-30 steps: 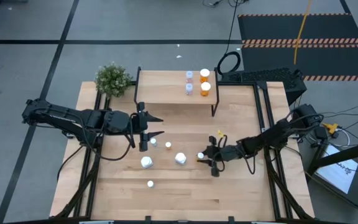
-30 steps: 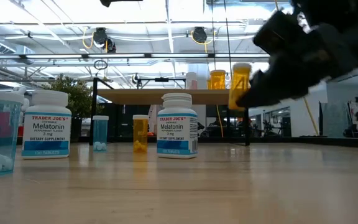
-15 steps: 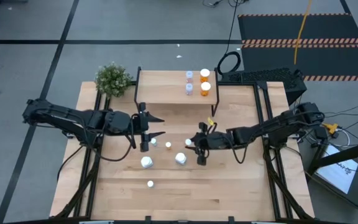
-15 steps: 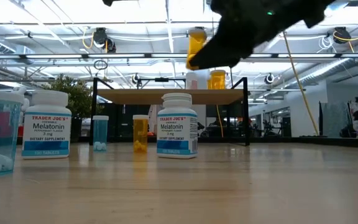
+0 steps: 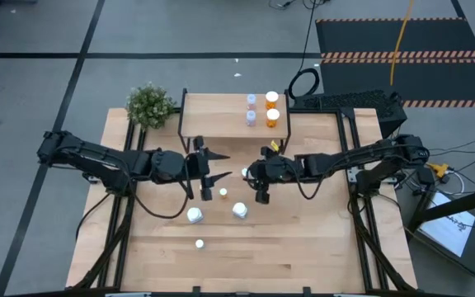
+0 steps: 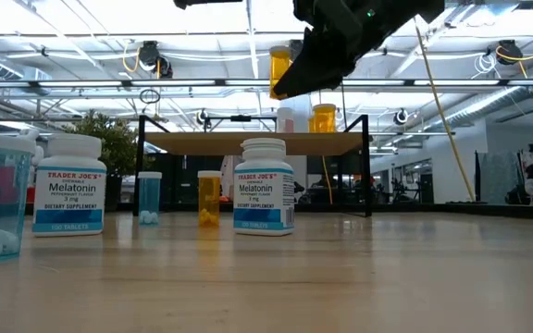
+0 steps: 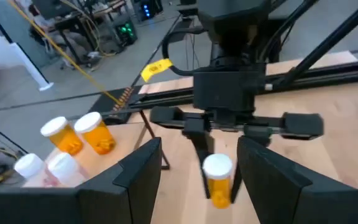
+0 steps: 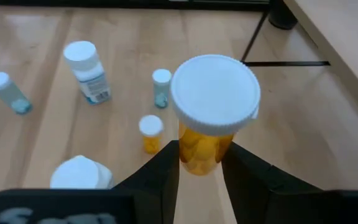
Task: Pick and place medicine bottles onto shelf by color
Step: Put the bottom small orange pill bottle on the shelf
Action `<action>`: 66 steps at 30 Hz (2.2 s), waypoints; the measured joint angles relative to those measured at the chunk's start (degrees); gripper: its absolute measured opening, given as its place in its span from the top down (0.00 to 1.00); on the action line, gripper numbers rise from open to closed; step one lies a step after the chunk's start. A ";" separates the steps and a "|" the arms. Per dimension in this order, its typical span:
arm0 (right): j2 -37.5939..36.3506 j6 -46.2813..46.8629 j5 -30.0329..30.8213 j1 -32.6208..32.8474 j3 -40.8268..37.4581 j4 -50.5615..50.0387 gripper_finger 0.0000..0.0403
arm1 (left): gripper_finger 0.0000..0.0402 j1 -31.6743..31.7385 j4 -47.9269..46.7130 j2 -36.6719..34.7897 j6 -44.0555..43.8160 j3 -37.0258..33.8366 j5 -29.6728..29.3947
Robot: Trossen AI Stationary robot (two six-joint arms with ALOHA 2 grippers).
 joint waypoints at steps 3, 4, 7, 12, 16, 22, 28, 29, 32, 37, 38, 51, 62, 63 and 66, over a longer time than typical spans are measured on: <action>0.00 -0.92 0.07 -0.59 0.50 -1.17 0.73 | 0.48 0.53 -0.59 0.01 -2.18 0.00 2.97; 0.00 -1.15 0.07 -0.69 0.50 -1.44 0.73 | 0.48 0.62 -0.94 0.01 -2.94 0.00 4.28; 0.00 -1.08 0.05 -0.83 0.50 -2.15 0.73 | 0.47 0.85 -2.00 0.13 -4.25 0.00 7.61; 0.00 -0.92 0.05 -0.83 0.50 -2.50 0.73 | 0.43 1.97 -1.88 2.34 -2.18 -0.04 7.13; 0.00 -0.91 0.05 -0.83 0.50 -2.25 0.73 | 0.44 2.89 -2.21 3.11 4.95 0.02 3.12; 0.00 -0.90 0.04 -0.83 0.50 -2.07 0.73 | 0.48 3.02 -1.64 3.07 -2.44 0.02 5.98; 0.00 -0.92 0.03 -0.81 0.50 -1.02 0.73 | 0.35 3.04 -0.09 5.29 -4.79 0.00 11.71; 0.00 -0.92 0.03 -0.81 0.50 -1.01 0.73 | 0.32 3.10 1.34 6.06 -5.02 0.00 10.98; 0.00 -0.92 0.03 -0.81 0.50 -0.83 0.73 | 0.21 3.64 4.09 8.66 -3.03 0.09 9.42; 0.00 -1.08 0.00 -0.81 0.50 -0.77 0.73 | 0.11 4.40 8.02 11.49 -0.80 0.02 7.58; 0.00 -1.10 -0.01 -0.81 0.50 -0.78 0.73 | 0.10 4.70 8.58 11.68 -0.96 0.10 8.24; 0.00 -1.54 0.00 -0.81 0.50 -0.20 0.73 | 0.25 6.17 6.76 12.48 -2.43 0.04 11.17; 0.00 -1.90 0.03 -0.81 0.48 0.96 0.73 | 0.41 6.67 9.46 14.70 -1.97 0.06 11.34; 0.00 -1.97 0.03 -0.79 0.48 0.93 0.73 | 0.42 6.67 9.30 14.81 -1.97 -0.07 11.34; 0.00 -2.04 0.03 -0.80 0.48 0.93 0.73 | 0.45 6.69 10.57 14.57 -1.42 0.04 11.32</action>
